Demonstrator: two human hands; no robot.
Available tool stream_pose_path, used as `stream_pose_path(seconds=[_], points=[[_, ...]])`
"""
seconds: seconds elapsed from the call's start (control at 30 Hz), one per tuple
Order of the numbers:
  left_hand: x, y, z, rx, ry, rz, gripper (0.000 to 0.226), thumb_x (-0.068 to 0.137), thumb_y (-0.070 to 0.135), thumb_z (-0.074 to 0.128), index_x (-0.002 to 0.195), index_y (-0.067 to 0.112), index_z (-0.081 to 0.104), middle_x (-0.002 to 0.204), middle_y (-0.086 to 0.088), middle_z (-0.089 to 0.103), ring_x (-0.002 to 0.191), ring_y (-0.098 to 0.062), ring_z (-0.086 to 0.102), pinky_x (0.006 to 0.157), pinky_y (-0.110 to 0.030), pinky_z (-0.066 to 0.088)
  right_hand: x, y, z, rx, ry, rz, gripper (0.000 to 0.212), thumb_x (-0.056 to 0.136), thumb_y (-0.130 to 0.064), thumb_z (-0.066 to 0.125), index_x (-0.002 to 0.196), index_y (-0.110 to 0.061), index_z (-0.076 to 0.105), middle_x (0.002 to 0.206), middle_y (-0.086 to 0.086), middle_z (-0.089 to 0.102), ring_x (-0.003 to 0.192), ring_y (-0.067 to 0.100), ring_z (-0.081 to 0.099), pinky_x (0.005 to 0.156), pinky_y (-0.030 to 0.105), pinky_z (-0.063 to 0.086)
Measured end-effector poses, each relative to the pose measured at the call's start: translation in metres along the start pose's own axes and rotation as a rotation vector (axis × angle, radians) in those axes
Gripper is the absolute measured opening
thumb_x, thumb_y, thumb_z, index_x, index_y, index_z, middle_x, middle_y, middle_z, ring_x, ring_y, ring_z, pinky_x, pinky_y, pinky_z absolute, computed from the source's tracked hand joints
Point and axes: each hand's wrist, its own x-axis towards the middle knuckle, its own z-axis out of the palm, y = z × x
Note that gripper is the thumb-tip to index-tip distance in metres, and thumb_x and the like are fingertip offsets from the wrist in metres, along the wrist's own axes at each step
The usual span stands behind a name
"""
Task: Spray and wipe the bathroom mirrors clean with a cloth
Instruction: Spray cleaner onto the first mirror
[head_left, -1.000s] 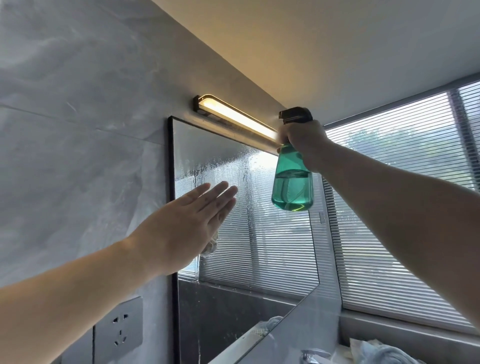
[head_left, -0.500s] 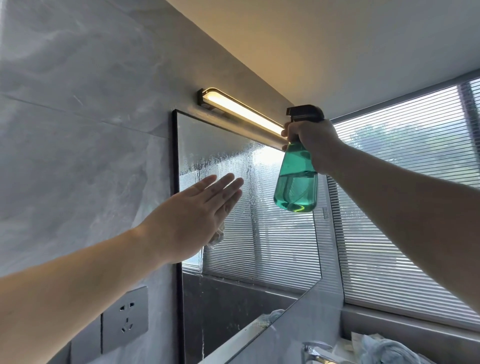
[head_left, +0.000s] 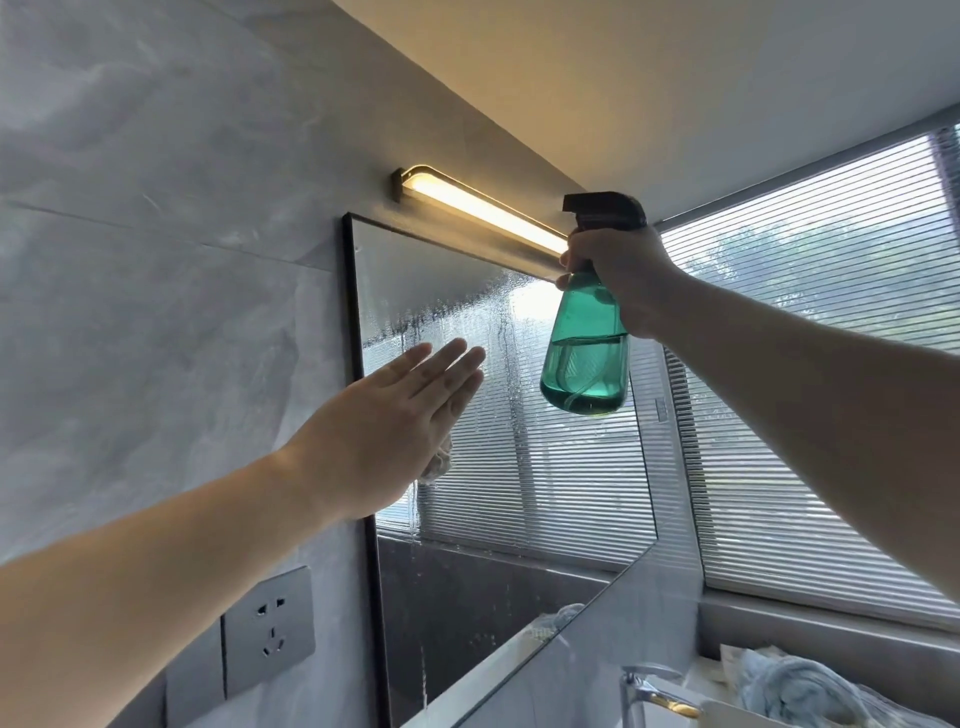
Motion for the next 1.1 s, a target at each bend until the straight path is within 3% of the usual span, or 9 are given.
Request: stream_pose_path(seconds=[0.1,0.17,0.3,0.47,0.6,0.67,0.83,0.97,1.1], points=[[-0.001,-0.002,0.008,-0.007,0.035,-0.02,0.064,0.098,0.024,-0.004,0.158,0.003,-0.014,0.163,-0.016,-0.028,0.152,-0.033,-0.023,0.126,-0.045,-0.009,0.001,0.004,-0.002,0.023,0.02,0.031,0.037,0.08,-0.002,0.066,0.117,-0.003,0.069,0.094,0.007,0.076,0.064,0.017,0.073,0.067,0.032,0.044],[-0.002,-0.003,0.013,-0.009,0.045,-0.022,0.065,0.102,0.029,0.007,0.158,0.003,-0.013,0.163,-0.016,-0.028,0.153,-0.033,-0.023,0.127,-0.046,-0.007,0.0,0.005,-0.003,0.075,0.008,0.04,0.038,0.081,-0.002,0.065,0.117,-0.006,0.072,0.102,0.006,0.08,0.068,0.018,0.074,0.058,0.029,0.049],[-0.003,-0.005,0.014,0.002,0.027,-0.006,0.068,0.092,0.021,-0.014,0.158,0.003,-0.013,0.163,-0.016,-0.027,0.153,-0.034,-0.022,0.128,-0.047,-0.004,-0.007,0.002,0.002,0.13,-0.075,0.014,0.032,0.081,0.002,0.061,0.107,-0.011,0.074,0.098,0.001,0.08,0.071,0.018,0.073,0.038,0.013,0.043],[-0.005,-0.008,0.011,0.038,-0.013,0.01,0.078,0.082,0.019,-0.024,0.157,0.002,-0.015,0.163,-0.016,-0.027,0.153,-0.034,-0.021,0.128,-0.047,-0.003,-0.015,0.002,0.006,0.125,-0.134,-0.031,0.024,0.083,0.003,0.059,0.094,-0.014,0.072,0.088,-0.002,0.077,0.069,0.017,0.072,0.041,0.012,0.043],[-0.007,-0.014,0.027,0.058,0.143,0.034,0.069,0.097,0.02,-0.004,0.159,-0.002,0.016,0.168,-0.019,0.004,0.157,-0.035,0.007,0.127,-0.049,0.017,-0.017,0.003,0.006,0.084,-0.153,-0.042,0.021,0.081,0.001,0.061,0.088,-0.017,0.07,0.088,-0.002,0.076,0.07,0.016,0.072,0.043,0.01,0.044],[-0.009,-0.017,0.032,0.037,0.173,0.04,0.07,0.101,0.023,-0.01,0.157,-0.003,0.025,0.167,-0.02,0.014,0.156,-0.035,0.016,0.125,-0.05,0.024,-0.017,0.005,0.007,0.059,-0.144,-0.049,0.02,0.081,0.001,0.061,0.089,-0.016,0.069,0.086,-0.002,0.076,0.07,0.017,0.072,0.044,0.01,0.045],[-0.016,-0.023,0.033,0.024,0.168,0.043,0.069,0.098,0.022,-0.006,0.159,-0.001,0.018,0.168,-0.019,0.008,0.156,-0.035,0.011,0.126,-0.049,0.021,-0.015,0.008,0.002,0.068,-0.11,-0.065,0.02,0.079,0.001,0.062,0.091,-0.013,0.068,0.082,-0.001,0.073,0.073,0.019,0.073,0.065,0.028,0.046],[-0.017,-0.026,0.041,0.03,0.228,0.04,0.078,0.1,0.019,-0.022,0.155,-0.002,0.03,0.166,-0.019,0.02,0.154,-0.034,0.023,0.123,-0.049,0.028,-0.022,0.005,0.001,0.105,-0.193,-0.081,0.026,0.079,0.006,0.059,0.093,-0.013,0.072,0.098,0.004,0.077,0.076,0.024,0.073,0.047,0.014,0.047],[-0.017,-0.026,0.044,0.02,0.235,0.038,0.081,0.099,0.019,-0.024,0.155,-0.002,0.03,0.166,-0.019,0.021,0.154,-0.034,0.023,0.123,-0.05,0.029,-0.028,0.004,0.007,0.15,-0.229,-0.093,0.032,0.08,0.013,0.054,0.09,-0.011,0.072,0.099,0.01,0.075,0.072,0.024,0.07,0.048,0.016,0.047]])
